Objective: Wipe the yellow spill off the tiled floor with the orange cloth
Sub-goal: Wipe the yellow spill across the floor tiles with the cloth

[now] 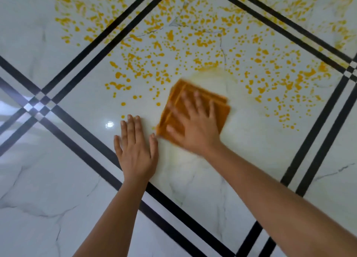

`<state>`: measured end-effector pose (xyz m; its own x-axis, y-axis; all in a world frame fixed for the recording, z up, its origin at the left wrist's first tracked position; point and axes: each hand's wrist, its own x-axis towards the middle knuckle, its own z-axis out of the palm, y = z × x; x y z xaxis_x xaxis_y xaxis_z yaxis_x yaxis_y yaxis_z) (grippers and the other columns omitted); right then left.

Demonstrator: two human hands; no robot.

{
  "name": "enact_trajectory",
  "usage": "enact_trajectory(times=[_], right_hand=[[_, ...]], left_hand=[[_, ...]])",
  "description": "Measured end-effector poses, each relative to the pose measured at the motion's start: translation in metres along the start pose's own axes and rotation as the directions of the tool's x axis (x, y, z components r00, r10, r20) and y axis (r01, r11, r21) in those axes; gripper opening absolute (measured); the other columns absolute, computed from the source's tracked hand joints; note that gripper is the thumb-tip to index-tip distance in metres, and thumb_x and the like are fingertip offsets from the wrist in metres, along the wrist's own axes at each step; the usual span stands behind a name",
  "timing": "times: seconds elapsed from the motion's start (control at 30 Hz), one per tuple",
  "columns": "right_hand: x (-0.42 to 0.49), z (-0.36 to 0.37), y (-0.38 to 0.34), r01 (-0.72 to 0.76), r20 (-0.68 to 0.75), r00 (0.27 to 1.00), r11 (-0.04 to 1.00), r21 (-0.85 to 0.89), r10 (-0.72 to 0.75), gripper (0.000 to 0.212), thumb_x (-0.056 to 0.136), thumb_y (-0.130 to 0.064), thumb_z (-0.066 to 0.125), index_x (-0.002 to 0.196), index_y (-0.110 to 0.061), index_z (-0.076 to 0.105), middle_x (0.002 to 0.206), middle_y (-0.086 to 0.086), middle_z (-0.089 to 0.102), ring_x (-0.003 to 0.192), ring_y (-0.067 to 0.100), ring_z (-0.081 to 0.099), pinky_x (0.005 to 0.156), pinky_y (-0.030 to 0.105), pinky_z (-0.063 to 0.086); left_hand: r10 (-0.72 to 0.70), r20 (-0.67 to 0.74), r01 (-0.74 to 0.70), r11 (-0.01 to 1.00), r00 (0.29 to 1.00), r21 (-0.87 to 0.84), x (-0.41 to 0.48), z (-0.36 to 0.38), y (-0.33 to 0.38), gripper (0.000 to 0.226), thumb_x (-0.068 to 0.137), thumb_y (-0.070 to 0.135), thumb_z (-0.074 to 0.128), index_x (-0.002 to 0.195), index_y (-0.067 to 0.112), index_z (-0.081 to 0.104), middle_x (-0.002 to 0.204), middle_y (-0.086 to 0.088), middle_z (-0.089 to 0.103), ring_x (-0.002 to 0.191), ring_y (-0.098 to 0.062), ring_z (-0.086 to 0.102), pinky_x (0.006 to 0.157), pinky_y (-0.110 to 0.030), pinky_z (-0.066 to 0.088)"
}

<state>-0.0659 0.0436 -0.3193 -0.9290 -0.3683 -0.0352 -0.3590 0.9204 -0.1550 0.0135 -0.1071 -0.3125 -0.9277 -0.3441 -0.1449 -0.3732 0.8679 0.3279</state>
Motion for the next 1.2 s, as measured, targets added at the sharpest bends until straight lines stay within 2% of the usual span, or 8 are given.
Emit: enact_trajectory(times=[0.1, 0.27, 0.47, 0.63, 0.8, 0.97, 1.1, 1.2], right_hand=[[-0.055, -0.005, 0.038, 0.341, 0.068, 0.939, 0.939, -0.043, -0.338, 0.062, 0.080, -0.065, 0.035, 0.139, -0.044, 0.031, 0.152, 0.004, 0.032, 0.140, 0.031, 0.026, 0.107, 0.056, 0.018], [0.049, -0.009, 0.025, -0.303, 0.010, 0.953, 0.953, -0.018, 0.303, 0.066, 0.084, -0.066, 0.027, 0.144, -0.041, 0.023, 0.157, 0.006, 0.016, 0.144, 0.035, 0.009, 0.109, 0.061, 0.006], [-0.020, 0.000, 0.015, 0.472, 0.066, 0.880, 0.881, -0.029, -0.470, 0.062, 0.079, -0.064, 0.035, 0.137, -0.042, 0.036, 0.149, 0.004, 0.036, 0.138, 0.034, 0.031, 0.106, 0.060, 0.021], [0.060, -0.003, -0.008, -0.282, -0.062, 0.957, 0.959, 0.007, 0.282, 0.066, 0.082, -0.065, 0.027, 0.141, -0.038, 0.035, 0.154, 0.008, 0.025, 0.142, 0.036, 0.018, 0.108, 0.061, 0.010], [0.012, 0.004, -0.022, 0.527, 0.080, 0.848, 0.850, -0.027, -0.523, 0.062, 0.079, -0.064, 0.034, 0.137, -0.043, 0.040, 0.150, 0.002, 0.035, 0.138, 0.031, 0.030, 0.107, 0.056, 0.018], [0.092, 0.001, -0.038, -0.183, -0.029, 0.983, 0.983, -0.004, 0.183, 0.064, 0.083, -0.065, 0.026, 0.142, -0.042, 0.029, 0.156, 0.004, 0.021, 0.143, 0.033, 0.013, 0.109, 0.060, 0.008], [0.049, 0.010, -0.070, 0.639, 0.137, 0.763, 0.769, -0.018, -0.631, 0.061, 0.082, -0.062, 0.030, 0.139, -0.042, 0.035, 0.152, 0.002, 0.031, 0.141, 0.032, 0.024, 0.109, 0.057, 0.015], [0.095, 0.005, -0.040, 0.577, 0.109, 0.815, 0.813, -0.079, -0.568, 0.064, 0.080, -0.065, 0.027, 0.141, -0.045, 0.026, 0.153, 0.000, 0.028, 0.142, 0.029, 0.021, 0.108, 0.056, 0.015]], left_hand=[[-0.032, -0.022, 0.032, 0.999, 0.999, 0.030, 0.009, -0.009, -0.020, 0.070, 0.089, 0.051, 0.011, 0.150, 0.016, 0.011, 0.158, -0.003, 0.007, 0.145, -0.018, 0.000, 0.114, -0.042, -0.003], [-0.040, -0.030, 0.042, 0.997, 0.999, 0.067, 0.024, -0.019, -0.041, 0.071, 0.089, 0.052, 0.010, 0.150, 0.016, 0.011, 0.158, -0.004, 0.007, 0.145, -0.019, 0.000, 0.115, -0.042, -0.003], [-0.035, -0.004, 0.035, 0.996, 0.999, 0.076, 0.028, -0.025, -0.054, 0.071, 0.089, 0.052, 0.009, 0.150, 0.017, 0.011, 0.158, -0.002, 0.007, 0.145, -0.017, 0.000, 0.115, -0.042, 0.000], [-0.017, 0.005, 0.016, 0.997, 1.000, 0.080, 0.028, -0.023, -0.065, 0.070, 0.089, 0.053, 0.010, 0.150, 0.020, 0.010, 0.158, 0.001, 0.005, 0.145, -0.014, -0.003, 0.116, -0.041, -0.002], [-0.070, -0.027, 0.072, 0.995, 0.997, 0.070, 0.037, -0.037, -0.090, 0.071, 0.088, 0.054, 0.013, 0.150, 0.020, 0.011, 0.158, 0.000, 0.007, 0.145, -0.015, -0.001, 0.115, -0.040, -0.002], [-0.126, -0.053, 0.130, 0.988, 0.991, 0.079, 0.041, -0.041, -0.104, 0.071, 0.087, 0.054, 0.012, 0.150, 0.020, 0.008, 0.158, 0.002, 0.005, 0.144, -0.012, -0.004, 0.115, -0.040, -0.003], [-0.107, -0.046, 0.110, 0.992, 0.993, 0.061, 0.040, -0.041, -0.104, 0.071, 0.088, 0.053, 0.013, 0.150, 0.020, 0.010, 0.158, 0.002, 0.006, 0.144, -0.011, -0.004, 0.115, -0.041, -0.003], [-0.114, -0.045, 0.117, 0.991, 0.992, 0.058, 0.042, -0.042, -0.107, 0.069, 0.089, 0.052, 0.014, 0.150, 0.020, 0.010, 0.158, 0.002, 0.005, 0.144, -0.011, -0.005, 0.115, -0.041, -0.003]])
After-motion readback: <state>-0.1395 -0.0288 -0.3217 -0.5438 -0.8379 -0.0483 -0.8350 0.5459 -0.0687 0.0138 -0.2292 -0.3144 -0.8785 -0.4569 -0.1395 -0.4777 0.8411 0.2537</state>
